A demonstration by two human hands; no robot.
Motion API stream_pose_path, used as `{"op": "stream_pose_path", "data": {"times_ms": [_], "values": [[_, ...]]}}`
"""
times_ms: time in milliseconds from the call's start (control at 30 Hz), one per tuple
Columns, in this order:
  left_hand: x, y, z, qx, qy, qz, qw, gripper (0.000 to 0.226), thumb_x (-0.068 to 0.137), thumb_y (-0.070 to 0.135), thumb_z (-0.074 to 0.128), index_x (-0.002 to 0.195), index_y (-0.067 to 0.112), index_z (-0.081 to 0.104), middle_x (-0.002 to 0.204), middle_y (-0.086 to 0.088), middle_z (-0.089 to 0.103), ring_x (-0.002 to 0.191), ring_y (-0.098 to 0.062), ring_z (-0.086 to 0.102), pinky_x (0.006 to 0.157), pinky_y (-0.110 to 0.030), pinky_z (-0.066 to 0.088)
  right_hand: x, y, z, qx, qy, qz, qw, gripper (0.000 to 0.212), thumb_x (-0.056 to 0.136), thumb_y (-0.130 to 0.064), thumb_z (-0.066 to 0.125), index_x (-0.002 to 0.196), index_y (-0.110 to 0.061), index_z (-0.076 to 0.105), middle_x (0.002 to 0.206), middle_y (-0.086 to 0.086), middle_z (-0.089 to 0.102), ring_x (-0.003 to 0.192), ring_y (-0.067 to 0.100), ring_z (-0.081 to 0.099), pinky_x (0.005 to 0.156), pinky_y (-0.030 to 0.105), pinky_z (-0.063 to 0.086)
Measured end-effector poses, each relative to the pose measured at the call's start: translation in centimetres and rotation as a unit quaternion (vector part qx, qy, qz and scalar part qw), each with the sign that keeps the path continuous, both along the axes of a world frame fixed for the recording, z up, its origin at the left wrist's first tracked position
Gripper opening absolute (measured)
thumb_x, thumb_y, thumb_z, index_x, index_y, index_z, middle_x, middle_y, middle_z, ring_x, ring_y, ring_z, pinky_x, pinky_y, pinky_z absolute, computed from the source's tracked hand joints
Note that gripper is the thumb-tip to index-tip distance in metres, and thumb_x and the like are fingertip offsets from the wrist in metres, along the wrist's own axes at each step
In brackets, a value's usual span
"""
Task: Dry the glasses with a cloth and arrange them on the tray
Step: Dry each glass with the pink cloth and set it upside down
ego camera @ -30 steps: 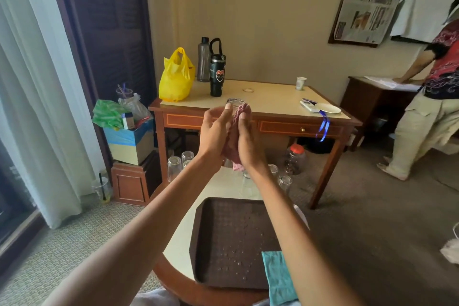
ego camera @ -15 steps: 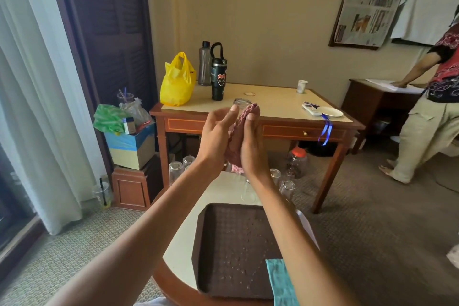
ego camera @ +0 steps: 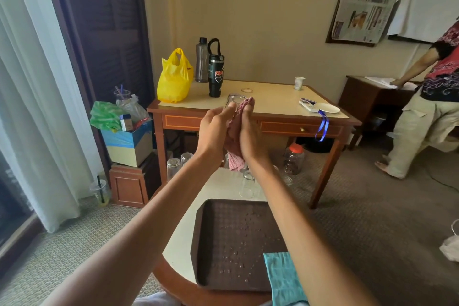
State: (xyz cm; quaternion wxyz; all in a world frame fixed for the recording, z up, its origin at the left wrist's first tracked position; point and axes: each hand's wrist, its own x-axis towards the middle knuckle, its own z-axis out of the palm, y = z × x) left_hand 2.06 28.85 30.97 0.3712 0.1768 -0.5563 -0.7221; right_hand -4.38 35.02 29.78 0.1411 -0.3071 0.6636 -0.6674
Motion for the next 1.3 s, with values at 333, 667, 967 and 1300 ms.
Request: {"op": "stream_pose_path", "data": {"times_ms": [333, 667, 967, 1300], "values": [[-0.1, 1.4, -0.2, -0.001, -0.011, -0.017, 1.000, 0.028, 0.107, 0.040, 0.050, 0.115, 0.025, 0.071, 0.107, 0.003, 0.078, 0.101, -0.012, 0.074, 0.089, -0.030, 0.057, -1.3, -0.3, 1.2, -0.014, -0.042, -0.067, 0.997, 0.071, 0.097, -0.074, 0.022, 0.094, -0.025, 0.073, 0.090, 0.005, 0.075, 0.089, 0.024, 0.072, 0.086, 0.043, 0.058], [-0.4, 0.5, -0.7, 0.047, 0.021, 0.029, 0.998, 0.024, 0.109, 0.032, 0.049, 0.108, 0.023, 0.070, 0.094, 0.003, 0.077, 0.093, -0.016, 0.075, 0.078, -0.030, 0.061, 0.0, -0.2, -0.2, -0.013, 0.031, -0.028, 0.999, 0.049, 0.095, -0.064, 0.044, 0.117, -0.021, 0.050, 0.100, -0.002, 0.068, 0.092, 0.019, 0.069, 0.084, 0.045, 0.059], [-0.2, 1.3, -0.8, -0.019, -0.038, -0.004, 0.999, 0.023, 0.101, 0.051, 0.057, 0.095, 0.035, 0.072, 0.100, 0.005, 0.079, 0.096, -0.012, 0.075, 0.085, -0.033, 0.058, -1.1, -0.3, 1.9, -0.022, -0.053, -0.037, 0.998, 0.064, 0.103, -0.063, 0.019, 0.082, -0.023, 0.065, 0.081, 0.005, 0.069, 0.082, 0.023, 0.069, 0.079, 0.037, 0.056], [-0.2, -0.5, -2.1, 0.068, -0.038, 0.035, 0.996, 0.026, 0.098, 0.046, 0.065, 0.110, 0.023, 0.068, 0.110, -0.007, 0.075, 0.103, -0.022, 0.073, 0.092, -0.043, 0.060, 0.6, -0.9, -3.4, -0.046, 0.042, -0.022, 0.998, 0.042, 0.105, -0.046, 0.042, 0.124, -0.010, 0.052, 0.106, 0.007, 0.069, 0.091, 0.014, 0.069, 0.072, 0.023, 0.056]]}}
